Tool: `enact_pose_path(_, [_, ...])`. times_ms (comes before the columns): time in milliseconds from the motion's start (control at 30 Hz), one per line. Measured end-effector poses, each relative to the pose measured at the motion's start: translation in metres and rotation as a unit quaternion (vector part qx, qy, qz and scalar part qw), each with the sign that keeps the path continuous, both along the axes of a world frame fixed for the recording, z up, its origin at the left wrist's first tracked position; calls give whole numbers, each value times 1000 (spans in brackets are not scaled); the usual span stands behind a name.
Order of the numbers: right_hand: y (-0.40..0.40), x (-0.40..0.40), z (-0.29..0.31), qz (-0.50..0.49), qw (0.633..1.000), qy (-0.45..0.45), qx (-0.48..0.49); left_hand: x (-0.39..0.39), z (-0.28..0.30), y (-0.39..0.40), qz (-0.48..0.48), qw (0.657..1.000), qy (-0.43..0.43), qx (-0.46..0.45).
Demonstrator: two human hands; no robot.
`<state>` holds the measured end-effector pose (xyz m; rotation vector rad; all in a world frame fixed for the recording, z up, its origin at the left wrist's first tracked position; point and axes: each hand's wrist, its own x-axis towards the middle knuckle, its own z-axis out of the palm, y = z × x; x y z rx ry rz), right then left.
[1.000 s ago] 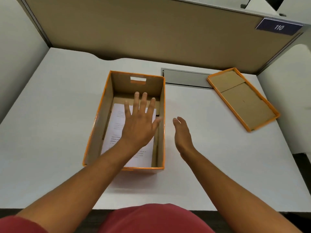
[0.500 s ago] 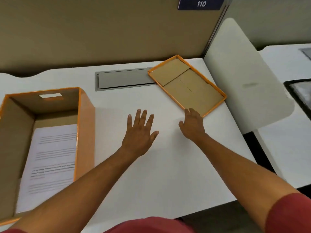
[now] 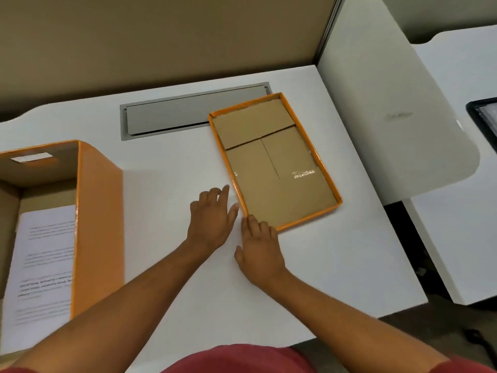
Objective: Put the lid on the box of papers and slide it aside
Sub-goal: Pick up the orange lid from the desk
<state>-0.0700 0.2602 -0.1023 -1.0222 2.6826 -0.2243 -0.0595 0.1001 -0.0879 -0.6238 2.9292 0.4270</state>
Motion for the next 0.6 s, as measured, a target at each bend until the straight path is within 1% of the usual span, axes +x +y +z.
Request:
enact_pose_path(67, [-2, 19, 4, 20, 999, -38, -19, -6, -2, -1, 28, 999, 3, 40])
enact_pose_path(133, [-5, 14, 12, 20, 994, -88, -60, -12, -4, -3, 61, 992, 10, 106])
enact_pose_path(167, [-6, 2, 15, 9, 992, -87, -91, -16, -4, -4, 75, 989, 14, 130])
enact_pose_path(233, [-5, -38, 16, -38, 990, -31, -131, -24, -9, -7, 93, 983, 24, 156])
enact_pose_path(267, [-2, -63, 17, -76, 989, -15, -125, -28, -13, -9, 99, 981, 29, 164])
enact_pose_path(333, [9, -114, 19, -152, 985, -11, -79, -36, -18, -13, 110, 977, 35, 179])
enact_pose_path(433, [31, -168, 13, -237, 969, -55, -38, -41, -21, -14, 120, 974, 22, 191])
enact_pose_path(500, [40, -175, 6, -251, 963, -88, -34, -39, -21, -14, 116, 973, 25, 197])
enact_pose_path(600, [46, -155, 0, -234, 968, -79, -39, -24, -26, -16, 112, 970, 29, 212])
